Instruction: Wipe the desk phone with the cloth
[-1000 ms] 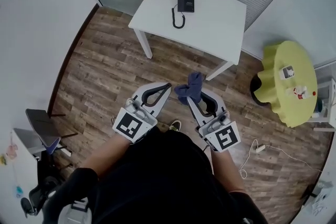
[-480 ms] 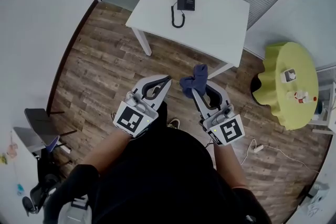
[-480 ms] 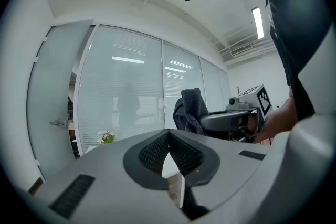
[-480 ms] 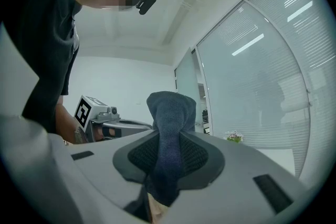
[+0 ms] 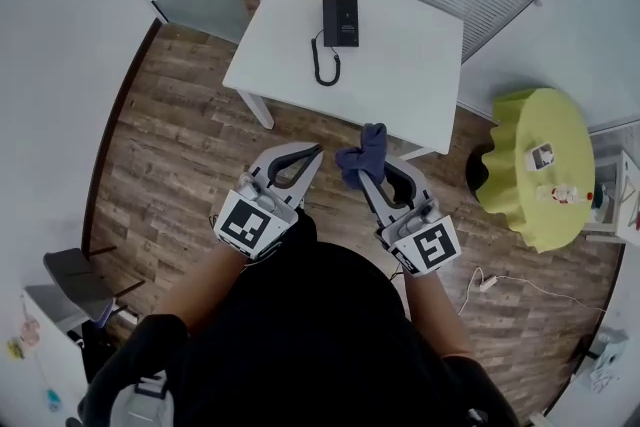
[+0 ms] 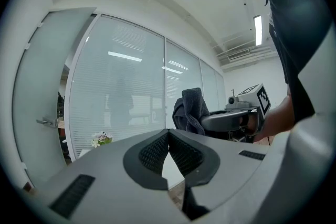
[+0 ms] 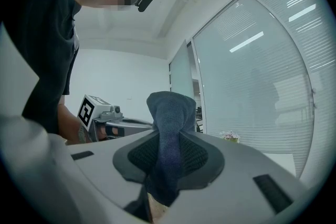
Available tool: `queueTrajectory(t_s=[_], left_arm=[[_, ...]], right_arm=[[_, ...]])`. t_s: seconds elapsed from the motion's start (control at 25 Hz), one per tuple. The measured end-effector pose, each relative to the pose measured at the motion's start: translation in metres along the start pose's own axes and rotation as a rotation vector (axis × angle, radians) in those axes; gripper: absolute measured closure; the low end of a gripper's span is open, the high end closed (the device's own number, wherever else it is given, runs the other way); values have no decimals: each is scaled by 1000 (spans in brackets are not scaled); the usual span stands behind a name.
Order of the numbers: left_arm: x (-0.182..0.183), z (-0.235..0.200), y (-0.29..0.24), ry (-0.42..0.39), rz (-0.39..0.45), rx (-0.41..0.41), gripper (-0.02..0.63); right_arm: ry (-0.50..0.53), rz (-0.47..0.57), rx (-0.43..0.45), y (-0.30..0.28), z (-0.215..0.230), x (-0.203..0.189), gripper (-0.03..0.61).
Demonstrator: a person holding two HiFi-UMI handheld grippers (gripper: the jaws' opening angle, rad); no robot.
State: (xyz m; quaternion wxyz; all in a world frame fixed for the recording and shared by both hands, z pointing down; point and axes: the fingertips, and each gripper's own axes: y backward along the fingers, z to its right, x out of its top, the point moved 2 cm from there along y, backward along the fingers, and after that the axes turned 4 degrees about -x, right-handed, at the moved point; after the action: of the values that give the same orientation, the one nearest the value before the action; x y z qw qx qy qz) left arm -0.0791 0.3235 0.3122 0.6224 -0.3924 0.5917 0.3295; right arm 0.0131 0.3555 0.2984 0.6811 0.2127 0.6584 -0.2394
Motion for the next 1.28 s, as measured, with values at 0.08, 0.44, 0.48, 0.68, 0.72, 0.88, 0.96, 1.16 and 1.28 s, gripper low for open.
queueTrajectory(t_s=[0.08,0.44,0.48,0.68,0.72,0.88,0.96,1.16,1.28], left_arm=[[2,-19,-7,1,1,-21,603],[0,-106,-30,-11,11,-80,603],[0,-113,-31,-7,15,-83,603],[-2,-147,-37,30,25,-100,603],[-1,-151,-39,28,27,-99,603],[5,-163,-49,25,46,-91,603],[6,-168,-56,22,54,-88,603],[10,-177,-77,5,68,-72,603],[11,-185,-94,1,59,-52,603]], right_arm=[[3,-8,-16,-20,7,2,477],[-4,-29,-84,-95,42,1,477],[-6,-33,-91,-101,45,1,477],[-6,-34,-135,-126,60,6,477],[-4,-35,-140,-129,62,7,477],[0,-42,-150,-136,72,8,477],[-4,-37,-147,-139,79,7,477],[-8,-28,-131,-148,103,3,477],[10,-34,-112,-155,122,2,476]])
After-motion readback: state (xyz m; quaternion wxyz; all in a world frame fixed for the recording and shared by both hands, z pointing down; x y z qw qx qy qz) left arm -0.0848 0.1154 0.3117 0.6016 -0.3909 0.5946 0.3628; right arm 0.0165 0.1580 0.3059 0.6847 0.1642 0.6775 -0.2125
